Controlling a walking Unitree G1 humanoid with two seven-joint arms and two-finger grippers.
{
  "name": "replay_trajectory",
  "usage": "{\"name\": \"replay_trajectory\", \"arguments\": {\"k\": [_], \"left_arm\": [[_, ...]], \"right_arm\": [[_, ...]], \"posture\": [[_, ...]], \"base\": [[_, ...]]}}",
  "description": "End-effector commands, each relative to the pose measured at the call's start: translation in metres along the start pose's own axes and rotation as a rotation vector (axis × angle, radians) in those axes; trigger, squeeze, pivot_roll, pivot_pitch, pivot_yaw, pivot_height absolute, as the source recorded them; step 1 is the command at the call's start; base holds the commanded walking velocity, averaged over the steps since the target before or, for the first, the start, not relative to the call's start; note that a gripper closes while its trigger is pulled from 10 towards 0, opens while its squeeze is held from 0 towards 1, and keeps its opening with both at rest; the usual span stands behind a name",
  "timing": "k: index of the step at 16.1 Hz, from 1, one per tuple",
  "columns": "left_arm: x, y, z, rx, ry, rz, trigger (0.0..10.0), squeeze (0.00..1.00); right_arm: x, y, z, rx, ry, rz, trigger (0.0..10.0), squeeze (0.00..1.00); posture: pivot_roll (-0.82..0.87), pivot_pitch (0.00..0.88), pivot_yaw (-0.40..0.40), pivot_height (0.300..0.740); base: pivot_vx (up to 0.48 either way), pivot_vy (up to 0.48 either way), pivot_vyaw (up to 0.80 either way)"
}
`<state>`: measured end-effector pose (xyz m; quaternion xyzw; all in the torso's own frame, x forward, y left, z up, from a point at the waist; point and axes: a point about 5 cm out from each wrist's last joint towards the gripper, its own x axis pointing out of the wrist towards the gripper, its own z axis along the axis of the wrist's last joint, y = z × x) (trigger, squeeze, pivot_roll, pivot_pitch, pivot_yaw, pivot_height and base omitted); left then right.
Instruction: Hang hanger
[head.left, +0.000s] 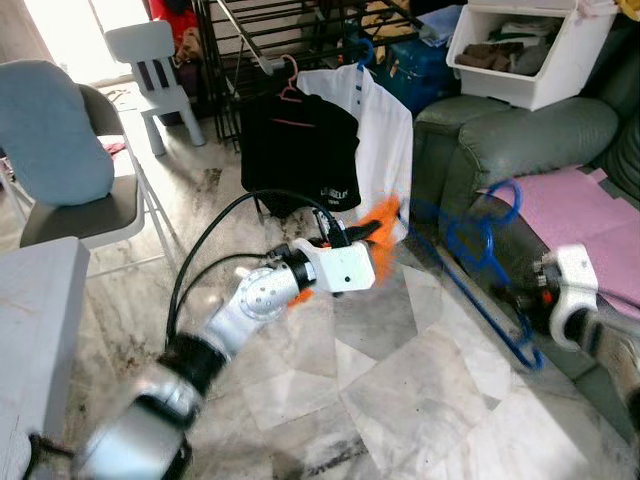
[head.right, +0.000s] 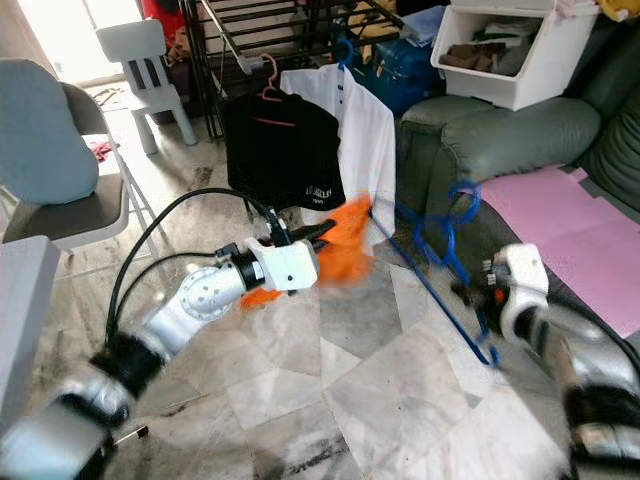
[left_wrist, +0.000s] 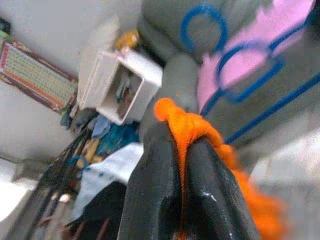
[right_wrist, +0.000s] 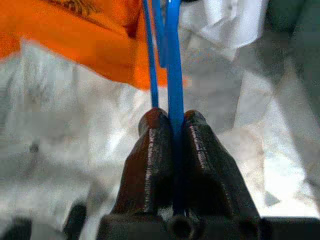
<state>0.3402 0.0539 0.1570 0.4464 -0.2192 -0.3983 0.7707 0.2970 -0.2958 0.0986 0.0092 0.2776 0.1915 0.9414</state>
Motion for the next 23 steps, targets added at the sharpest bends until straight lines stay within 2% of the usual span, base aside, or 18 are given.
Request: {"name": "replay_trajectory", "arguments": {"k": [1,2,3,4,6,8,11,12,13,14,15,16,18,21,23], "left_arm": [[-0.002,0.004,-0.006,0.096,0.014,-0.027,10.0,0.0],[-0.004,0.005,-0.012,0.117,0.034,-0.042,10.0,0.0],[-0.008,0.006,-0.023,0.18,0.08,-0.076,10.0,0.0],[-0.012,0.008,-0.03,0.208,0.114,-0.091,10.0,0.0],[-0.016,0.006,-0.037,0.27,0.13,-0.108,10.0,0.0],[-0.019,0.002,-0.039,0.316,0.116,-0.139,10.0,0.0],[-0.02,-0.002,-0.038,0.37,0.074,-0.162,10.0,0.0],[-0.022,-0.005,-0.04,0.403,0.062,-0.184,10.0,0.0],[-0.025,-0.004,-0.043,0.411,0.074,-0.197,10.0,0.0],[-0.025,-0.004,-0.043,0.411,0.074,-0.197,10.0,0.0],[-0.03,0.002,-0.049,0.407,0.117,-0.176,10.0,0.0],[-0.035,0.012,-0.056,0.317,0.186,-0.11,10.0,0.0],[-0.042,0.019,-0.064,0.177,0.245,-0.018,10.0,0.0],[-0.047,0.012,-0.065,0.243,0.22,-0.051,10.0,0.0],[-0.048,0.009,-0.062,0.256,0.186,-0.074,10.0,0.0]], "right_arm": [[-0.004,0.008,0.004,-0.086,0.029,0.082,10.0,0.0],[-0.007,0.009,0.002,-0.125,0.046,0.102,10.0,0.0],[-0.012,0.011,0.003,-0.179,0.059,0.137,10.0,0.0],[-0.017,0.015,0.007,-0.243,0.064,0.201,10.0,0.0],[-0.026,0.028,0.014,-0.293,0.061,0.328,10.0,0.0],[-0.031,0.04,0.018,-0.325,0.083,0.445,10.0,0.0],[-0.035,0.048,0.02,-0.35,0.105,0.523,10.0,0.0],[-0.04,0.051,0.021,-0.398,0.147,0.566,10.0,0.0],[-0.045,0.046,0.023,-0.436,0.183,0.559,10.0,0.0],[-0.045,0.046,0.023,-0.436,0.183,0.559,10.0,0.0],[-0.05,0.037,0.029,-0.479,0.201,0.515,10.0,0.0],[-0.056,0.029,0.035,-0.528,0.227,0.475,10.0,0.0],[-0.062,0.027,0.039,-0.59,0.266,0.473,10.0,0.0],[-0.067,0.028,0.05,-0.639,0.269,0.494,10.0,0.0],[-0.066,0.026,0.061,-0.655,0.233,0.473,10.0,0.0]], "posture": [[-0.22,0.0,0.045,0.74],[-0.22,0.0,0.045,0.74],[-0.21,0.0,0.057,0.74],[-0.21,0.0,0.064,0.74],[-0.2,0.0,0.068,0.74],[-0.2,0.0,0.071,0.74],[-0.2,0.0,0.073,0.74],[-0.19,0.0,0.074,0.74],[-0.19,0.0,0.074,0.74],[-0.19,0.0,0.074,0.74],[-0.2,0.0,0.077,0.74],[-0.2,0.0,0.078,0.74],[-0.2,0.0,0.079,0.74],[-0.2,0.0,0.078,0.74],[-0.2,0.0,0.077,0.74]], "base": [[0.0,0.0,0.0],[0.0,0.0,0.0],[0.0,0.0,0.0],[0.0,0.0,0.0],[0.0,0.0,0.0],[0.0,0.0,0.0],[0.0,0.0,0.0],[0.0,0.0,0.0],[0.0,0.0,0.0],[0.0,0.0,0.0],[0.0,0.0,0.0],[0.0,0.0,0.0],[0.0,0.0,0.0],[0.0,0.0,0.0],[0.0,0.0,0.0]]}}
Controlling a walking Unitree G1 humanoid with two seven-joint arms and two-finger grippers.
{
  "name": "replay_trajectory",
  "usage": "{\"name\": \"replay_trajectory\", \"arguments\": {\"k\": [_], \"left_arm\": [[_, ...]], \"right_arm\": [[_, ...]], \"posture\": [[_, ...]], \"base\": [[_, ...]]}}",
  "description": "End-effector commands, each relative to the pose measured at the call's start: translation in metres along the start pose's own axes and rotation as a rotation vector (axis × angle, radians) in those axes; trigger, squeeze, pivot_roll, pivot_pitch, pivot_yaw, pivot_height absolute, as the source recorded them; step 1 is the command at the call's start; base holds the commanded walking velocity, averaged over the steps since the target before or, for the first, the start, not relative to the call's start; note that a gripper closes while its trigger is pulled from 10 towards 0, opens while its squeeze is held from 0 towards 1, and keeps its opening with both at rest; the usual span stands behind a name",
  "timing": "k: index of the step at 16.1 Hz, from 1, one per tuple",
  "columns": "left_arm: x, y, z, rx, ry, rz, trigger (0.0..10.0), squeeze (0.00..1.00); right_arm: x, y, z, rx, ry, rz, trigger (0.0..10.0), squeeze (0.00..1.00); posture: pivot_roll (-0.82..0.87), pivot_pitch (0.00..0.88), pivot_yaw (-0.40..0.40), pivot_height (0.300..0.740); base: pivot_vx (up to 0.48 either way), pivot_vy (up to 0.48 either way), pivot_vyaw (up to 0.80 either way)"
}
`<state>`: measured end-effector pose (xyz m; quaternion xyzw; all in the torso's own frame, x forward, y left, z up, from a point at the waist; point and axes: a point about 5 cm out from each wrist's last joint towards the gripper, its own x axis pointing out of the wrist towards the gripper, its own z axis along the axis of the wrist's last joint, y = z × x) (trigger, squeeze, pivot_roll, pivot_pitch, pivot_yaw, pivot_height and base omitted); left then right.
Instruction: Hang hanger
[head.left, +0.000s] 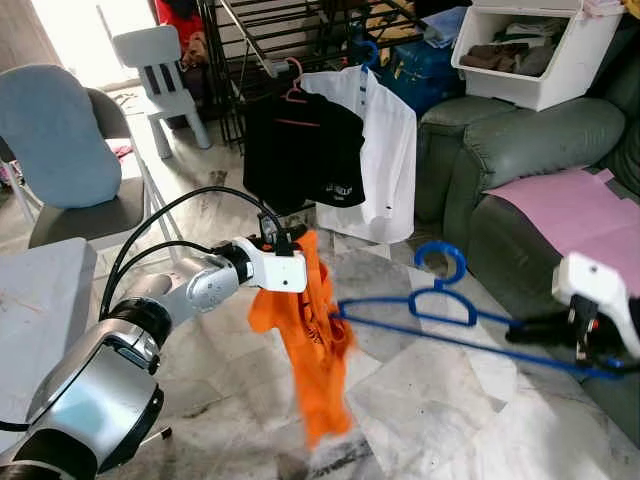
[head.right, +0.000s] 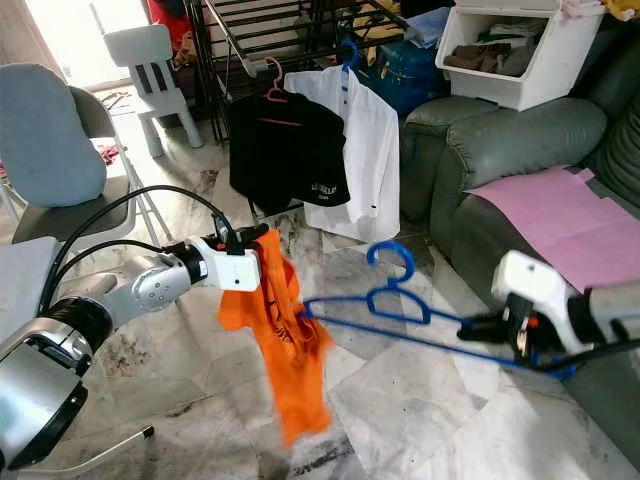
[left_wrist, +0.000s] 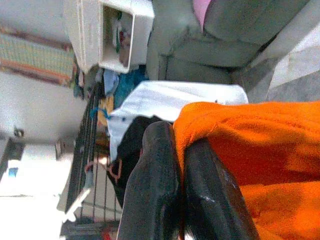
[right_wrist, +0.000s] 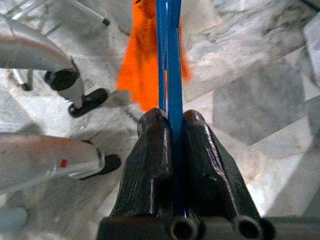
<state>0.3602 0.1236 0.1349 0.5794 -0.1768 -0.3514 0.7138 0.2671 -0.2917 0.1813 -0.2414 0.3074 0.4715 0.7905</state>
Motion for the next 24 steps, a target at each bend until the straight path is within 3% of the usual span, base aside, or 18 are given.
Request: {"name": "replay_trajectory", "arguments": {"k": [1,6,9,12,13,15,17,18,20,22,24], "left_arm": [[-0.003,-0.001,0.0,0.018,-0.018,-0.008,10.0,0.0],[0.003,0.004,0.017,-0.029,-0.138,0.02,10.0,0.0],[0.004,0.006,0.023,-0.031,-0.184,0.045,10.0,0.0],[0.001,0.01,0.016,-0.044,-0.141,0.075,10.0,0.0],[0.001,0.017,0.012,-0.059,-0.109,0.112,10.0,0.0],[0.0,0.02,0.006,-0.049,-0.065,0.123,10.0,0.0],[-0.001,0.018,0.001,-0.041,-0.023,0.118,10.0,0.0],[-0.002,0.014,-0.001,-0.036,-0.006,0.101,10.0,0.0],[-0.003,0.003,-0.002,-0.029,0.008,0.064,10.0,0.0],[-0.004,0.001,-0.003,-0.028,0.014,0.06,10.0,0.0],[-0.004,-0.002,-0.004,-0.031,0.03,0.053,10.0,0.0]], "right_arm": [[-0.002,-0.003,0.008,-0.035,-0.028,-0.005,10.0,0.0],[0.022,-0.009,0.013,-0.027,-0.118,-0.065,10.0,0.0],[0.032,-0.004,0.008,0.001,-0.131,-0.024,10.0,0.0],[0.035,-0.004,-0.008,0.006,-0.043,-0.038,10.0,0.0],[0.034,0.002,-0.031,-0.026,0.116,-0.004,10.0,0.0],[0.026,0.015,-0.054,-0.053,0.291,0.082,10.0,0.0],[0.017,0.016,-0.062,-0.083,0.382,0.071,10.0,0.0],[0.01,0.008,-0.057,-0.107,0.367,0.008,10.0,0.0],[-0.017,-0.012,-0.022,-0.143,0.218,-0.147,10.0,0.0],[-0.037,-0.027,-0.005,-0.188,0.171,-0.266,10.0,0.0],[-0.056,-0.042,0.02,-0.206,0.017,-0.404,10.0,0.0]], "posture": [[-0.2,0.0,0.077,0.74],[-0.19,0.0,0.072,0.74],[-0.19,0.0,0.067,0.74],[-0.19,0.0,0.062,0.74],[-0.19,0.0,0.059,0.74],[-0.2,0.0,0.058,0.74],[-0.2,0.0,0.061,0.74],[-0.2,0.0,0.062,0.74],[-0.21,0.0,0.068,0.74],[-0.22,0.0,0.071,0.74],[-0.22,0.0,0.071,0.74]], "base": [[0.0,0.0,0.0],[0.0,0.0,0.0],[0.0,0.0,0.0],[0.0,0.0,0.0],[0.0,0.0,0.0],[0.0,0.0,0.0],[0.0,0.0,0.0],[0.0,0.0,0.0],[0.0,0.0,0.0],[0.0,0.0,0.0],[0.0,0.0,0.0]]}}
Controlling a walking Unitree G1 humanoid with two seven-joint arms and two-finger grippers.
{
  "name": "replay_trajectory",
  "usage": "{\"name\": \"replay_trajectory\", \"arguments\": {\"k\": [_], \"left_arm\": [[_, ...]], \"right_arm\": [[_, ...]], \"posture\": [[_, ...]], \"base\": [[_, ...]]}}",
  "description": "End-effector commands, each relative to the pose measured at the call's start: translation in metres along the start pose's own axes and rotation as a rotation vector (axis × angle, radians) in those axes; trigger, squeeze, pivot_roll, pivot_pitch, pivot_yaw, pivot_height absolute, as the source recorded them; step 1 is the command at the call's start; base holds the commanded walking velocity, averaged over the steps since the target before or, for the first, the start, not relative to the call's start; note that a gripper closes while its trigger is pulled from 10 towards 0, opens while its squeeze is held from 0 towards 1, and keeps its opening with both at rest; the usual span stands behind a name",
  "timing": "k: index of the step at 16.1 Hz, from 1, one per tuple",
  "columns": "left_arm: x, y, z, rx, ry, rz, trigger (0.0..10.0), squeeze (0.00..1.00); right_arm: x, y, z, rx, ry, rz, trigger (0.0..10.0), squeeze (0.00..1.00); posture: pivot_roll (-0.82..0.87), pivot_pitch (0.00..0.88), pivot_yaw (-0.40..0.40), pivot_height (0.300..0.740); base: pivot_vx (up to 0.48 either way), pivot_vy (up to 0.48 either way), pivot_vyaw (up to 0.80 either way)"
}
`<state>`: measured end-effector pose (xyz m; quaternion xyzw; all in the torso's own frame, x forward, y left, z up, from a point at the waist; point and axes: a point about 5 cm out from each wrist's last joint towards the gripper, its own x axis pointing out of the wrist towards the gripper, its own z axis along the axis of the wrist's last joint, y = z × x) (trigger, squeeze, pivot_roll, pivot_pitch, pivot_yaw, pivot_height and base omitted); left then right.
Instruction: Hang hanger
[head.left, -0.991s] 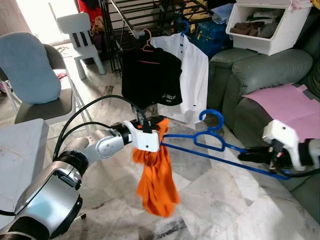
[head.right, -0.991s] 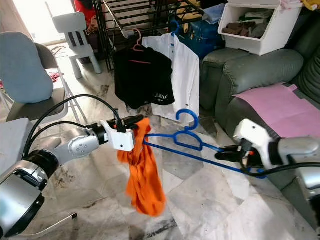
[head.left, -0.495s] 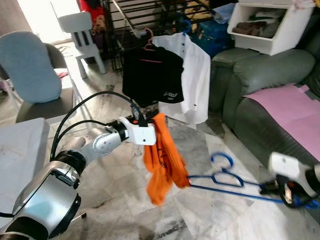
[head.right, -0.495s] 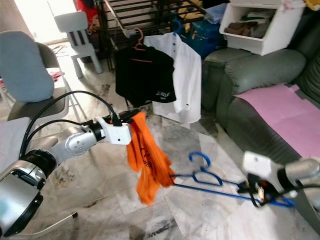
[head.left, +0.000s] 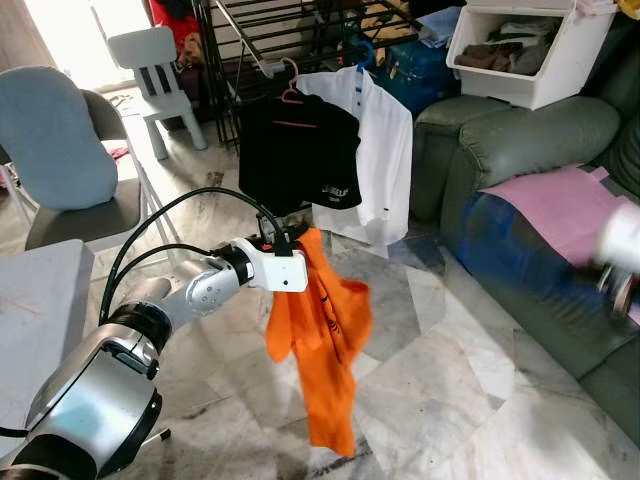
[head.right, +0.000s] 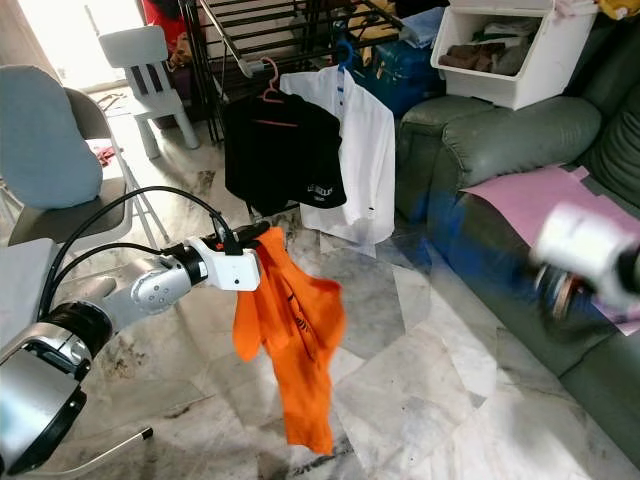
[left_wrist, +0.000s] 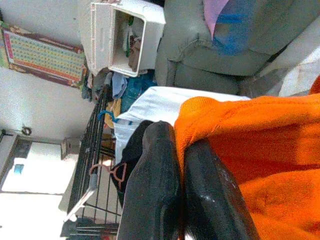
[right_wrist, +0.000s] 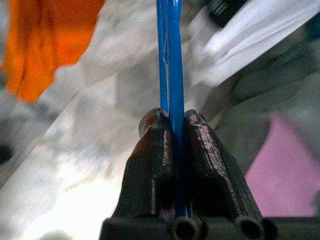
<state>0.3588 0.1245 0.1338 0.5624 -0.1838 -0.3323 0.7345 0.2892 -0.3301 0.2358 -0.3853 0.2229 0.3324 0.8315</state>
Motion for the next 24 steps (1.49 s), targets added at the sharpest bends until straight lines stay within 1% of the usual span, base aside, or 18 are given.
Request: {"name": "replay_trajectory", "arguments": {"k": [1,2,4,5,6,7,8,9,11,12,16,19,20,21,22,23,24], "left_arm": [[-0.003,-0.002,-0.005,0.002,0.035,-0.004,10.0,0.0],[-0.003,-0.002,-0.006,0.001,0.044,-0.002,10.0,0.0],[-0.003,0.0,-0.006,0.002,0.044,0.018,10.0,0.0],[-0.002,0.002,-0.005,0.006,0.037,0.024,10.0,0.0],[-0.001,0.004,-0.003,0.013,0.018,0.037,10.0,0.0],[0.0,0.005,-0.002,0.017,0.009,0.044,10.0,0.0],[0.0,0.006,-0.001,0.02,0.002,0.044,10.0,0.0],[0.001,0.006,0.0,0.024,-0.011,0.041,10.0,0.0],[0.002,0.006,0.003,0.02,-0.022,0.045,10.0,0.0],[0.003,0.004,0.004,0.021,-0.029,0.041,10.0,0.0],[0.003,0.003,0.005,0.022,-0.034,0.037,10.0,0.0],[0.005,0.006,0.01,0.007,-0.067,0.052,10.0,0.0],[0.008,0.009,0.016,-0.003,-0.108,0.072,10.0,0.0],[0.009,0.012,0.02,-0.004,-0.133,0.083,10.0,0.0],[0.015,0.022,0.033,-0.013,-0.215,0.124,10.0,0.0],[0.016,0.024,0.035,-0.014,-0.23,0.133,10.0,0.0],[0.017,0.031,0.041,-0.027,-0.265,0.158,10.0,0.0]], "right_arm": [[-0.004,-0.009,0.008,0.03,-0.08,-0.061,10.0,0.0],[-0.003,-0.007,0.012,0.056,-0.121,-0.044,10.0,0.0],[0.003,0.005,0.008,0.075,-0.12,0.029,10.0,0.0],[0.006,0.009,0.009,0.108,-0.149,0.061,10.0,0.0],[0.009,0.019,0.012,0.15,-0.184,0.148,10.0,0.0],[0.01,0.025,0.013,0.164,-0.194,0.192,10.0,0.0],[0.011,0.03,0.012,0.173,-0.191,0.231,10.0,0.0],[0.015,0.038,0.009,0.179,-0.165,0.272,10.0,0.0],[0.019,0.046,0.007,0.2,-0.166,0.313,10.0,0.0],[0.022,0.054,0.007,0.212,-0.162,0.349,10.0,0.0],[0.026,0.062,0.005,0.226,-0.148,0.384,10.0,0.0],[0.035,0.065,0.007,0.234,-0.158,0.384,10.0,0.0],[0.045,0.067,0.006,0.27,-0.179,0.387,10.0,0.0],[0.051,0.07,0.004,0.29,-0.184,0.395,10.0,0.0],[0.073,0.082,-0.006,0.358,-0.167,0.414,10.0,0.0],[0.078,0.084,-0.008,0.371,-0.165,0.412,10.0,0.0],[0.09,0.088,-0.011,0.418,-0.169,0.393,10.0,0.0]], "posture": [[-0.22,0.0,0.072,0.74],[-0.22,0.0,0.072,0.74],[-0.22,0.0,0.07,0.74],[-0.21,0.0,0.07,0.74],[-0.21,0.0,0.07,0.74],[-0.21,0.0,0.07,0.74],[-0.21,0.0,0.07,0.74],[-0.21,0.0,0.071,0.74],[-0.21,0.0,0.072,0.74],[-0.21,0.0,0.072,0.74],[-0.21,0.0,0.069,0.74],[-0.22,0.0,0.068,0.74],[-0.22,0.0,0.067,0.74],[-0.22,0.0,0.065,0.74],[-0.21,0.0,0.057,0.74],[-0.21,0.0,0.056,0.74],[-0.2,0.0,0.052,0.74]], "base": [[0.0,0.0,0.0],[0.0,0.0,0.0],[0.0,0.0,0.0],[0.0,0.0,0.0],[0.0,0.0,0.0],[0.0,0.0,0.0],[0.0,0.0,0.0],[0.0,0.0,0.0],[0.0,0.0,0.0],[0.0,0.0,0.0],[0.0,0.0,0.0],[0.0,0.0,0.0],[0.0,0.0,0.0],[0.0,0.0,0.0],[0.0,0.0,0.0],[0.0,0.0,0.0],[0.0,0.0,0.0]]}}
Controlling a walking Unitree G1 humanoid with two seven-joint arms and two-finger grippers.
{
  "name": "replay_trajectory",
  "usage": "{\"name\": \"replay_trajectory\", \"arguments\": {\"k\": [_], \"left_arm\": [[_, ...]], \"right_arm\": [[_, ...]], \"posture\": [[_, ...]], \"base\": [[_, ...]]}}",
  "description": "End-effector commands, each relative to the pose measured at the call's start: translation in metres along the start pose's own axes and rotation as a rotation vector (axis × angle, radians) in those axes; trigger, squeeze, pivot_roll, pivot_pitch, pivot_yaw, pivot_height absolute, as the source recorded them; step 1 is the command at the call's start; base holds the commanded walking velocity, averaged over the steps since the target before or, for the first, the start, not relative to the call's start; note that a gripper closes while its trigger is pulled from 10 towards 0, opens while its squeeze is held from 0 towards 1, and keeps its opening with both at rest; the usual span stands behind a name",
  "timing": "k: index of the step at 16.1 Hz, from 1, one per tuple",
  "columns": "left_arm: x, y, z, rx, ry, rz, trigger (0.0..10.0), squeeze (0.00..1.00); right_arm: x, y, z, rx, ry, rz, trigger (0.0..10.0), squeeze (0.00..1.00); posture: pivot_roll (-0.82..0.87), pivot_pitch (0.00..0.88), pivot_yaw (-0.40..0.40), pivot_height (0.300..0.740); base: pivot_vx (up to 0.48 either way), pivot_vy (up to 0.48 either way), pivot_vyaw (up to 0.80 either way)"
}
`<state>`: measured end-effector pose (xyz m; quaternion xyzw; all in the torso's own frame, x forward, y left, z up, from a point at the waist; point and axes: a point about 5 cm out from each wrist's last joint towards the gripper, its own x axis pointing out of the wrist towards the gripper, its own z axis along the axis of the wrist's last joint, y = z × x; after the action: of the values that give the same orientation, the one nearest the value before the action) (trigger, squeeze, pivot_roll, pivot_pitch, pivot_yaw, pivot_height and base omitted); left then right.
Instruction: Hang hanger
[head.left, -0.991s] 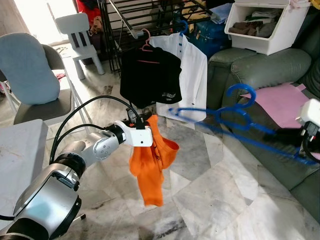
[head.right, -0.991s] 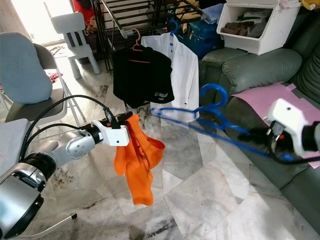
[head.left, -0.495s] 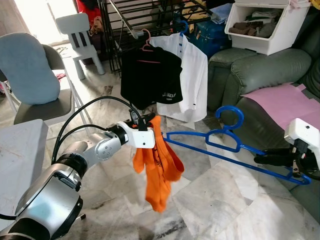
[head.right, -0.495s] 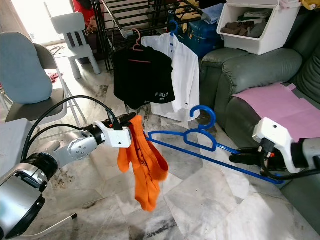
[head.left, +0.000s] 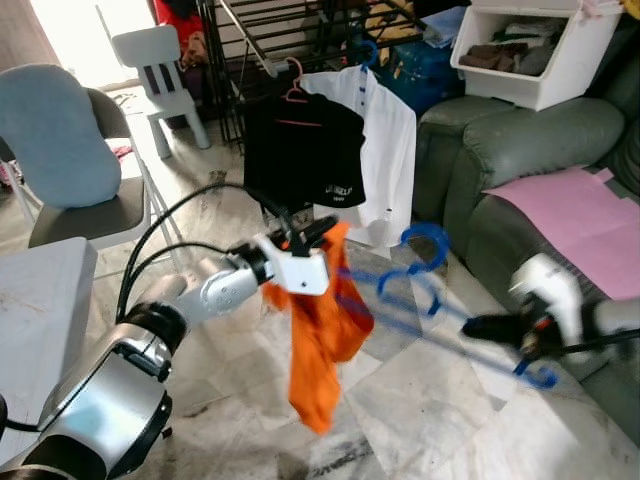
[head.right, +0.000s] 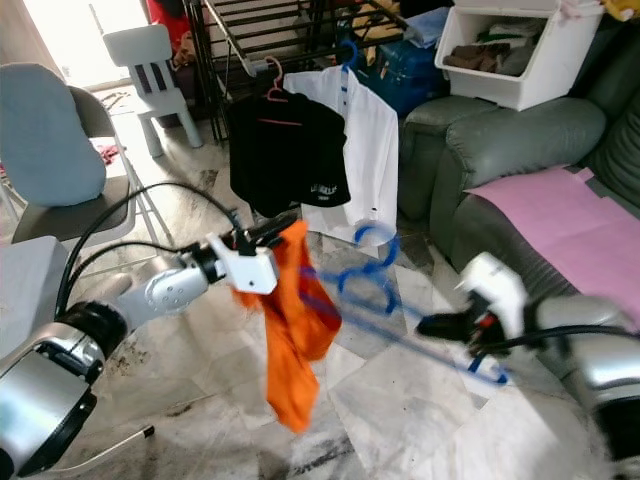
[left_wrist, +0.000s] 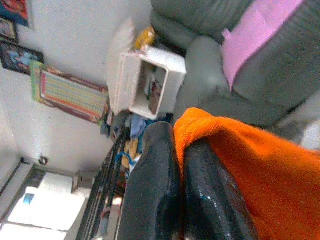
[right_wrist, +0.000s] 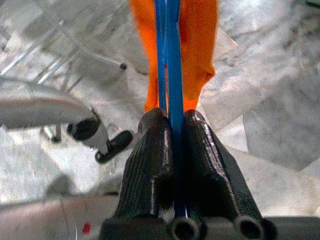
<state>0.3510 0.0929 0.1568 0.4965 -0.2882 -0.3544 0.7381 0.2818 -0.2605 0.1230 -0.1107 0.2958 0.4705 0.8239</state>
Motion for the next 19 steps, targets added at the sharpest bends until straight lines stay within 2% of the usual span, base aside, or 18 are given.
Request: {"name": "replay_trajectory", "arguments": {"k": [1,4,5,6,7,9,10,11,13,15,17,19], "left_arm": [[0.009,0.02,0.011,-0.003,-0.075,0.067,10.0,0.0],[0.013,0.022,0.022,-0.036,-0.141,0.075,10.0,0.0],[0.013,0.018,0.023,-0.083,-0.14,0.075,10.0,0.0],[0.011,0.005,0.018,-0.226,-0.075,0.093,10.0,0.0],[0.006,-0.008,0.012,-0.325,-0.021,0.086,10.0,0.0],[-0.001,-0.024,0.007,-0.478,0.049,0.112,10.0,0.0],[0.0,-0.02,0.006,-0.515,0.056,0.159,10.0,0.0],[0.001,-0.013,0.006,-0.579,0.057,0.227,10.0,0.0],[-0.002,0.0,-0.001,-0.716,0.091,0.334,10.0,0.0],[-0.011,-0.002,-0.01,-0.724,0.149,0.371,10.0,0.0],[-0.025,-0.012,-0.024,-0.699,0.261,0.383,10.0,0.0],[-0.028,-0.015,-0.025,-0.702,0.277,0.376,10.0,0.0]], "right_arm": [[0.008,-0.006,0.002,0.016,-0.023,-0.042,10.0,0.0],[0.035,-0.014,-0.001,0.069,-0.052,-0.144,10.0,0.0],[0.047,-0.02,0.003,0.093,-0.066,-0.217,10.0,0.0],[0.062,-0.02,0.008,0.076,-0.06,-0.278,10.0,0.0],[0.072,-0.019,0.012,0.072,-0.065,-0.298,10.0,0.0],[0.082,-0.017,0.013,0.122,-0.097,-0.319,10.0,0.0],[0.082,-0.021,0.007,0.171,-0.088,-0.382,10.0,0.0],[0.077,-0.029,-0.003,0.277,-0.091,-0.495,10.0,0.0],[0.059,-0.044,-0.018,0.546,-0.185,-0.691,10.0,0.0],[0.047,-0.05,-0.021,0.663,-0.253,-0.754,10.0,0.0],[0.032,-0.056,-0.022,0.743,-0.325,-0.8,10.0,0.0],[0.027,-0.059,-0.021,0.771,-0.355,-0.82,10.0,0.0]], "posture": [[-0.2,0.0,0.049,0.74],[-0.19,0.0,0.046,0.74],[-0.19,0.0,0.049,0.74],[-0.19,0.0,0.049,0.74],[-0.19,0.0,0.047,0.74],[-0.2,0.0,0.039,0.74],[-0.2,0.0,0.037,0.74],[-0.19,0.0,0.034,0.74],[-0.19,0.0,0.031,0.74],[-0.2,0.0,0.033,0.74],[-0.21,0.0,0.039,0.74],[-0.21,0.0,0.041,0.74]], "base": [[0.0,0.0,0.0],[0.0,0.0,0.0],[0.0,0.0,0.0],[0.0,0.0,0.0],[0.0,0.0,0.0],[0.0,0.0,0.0],[0.0,0.0,0.0],[0.0,0.0,0.0],[0.0,0.0,0.0],[0.0,0.0,0.0],[0.0,0.0,0.0],[0.0,0.0,0.0]]}}
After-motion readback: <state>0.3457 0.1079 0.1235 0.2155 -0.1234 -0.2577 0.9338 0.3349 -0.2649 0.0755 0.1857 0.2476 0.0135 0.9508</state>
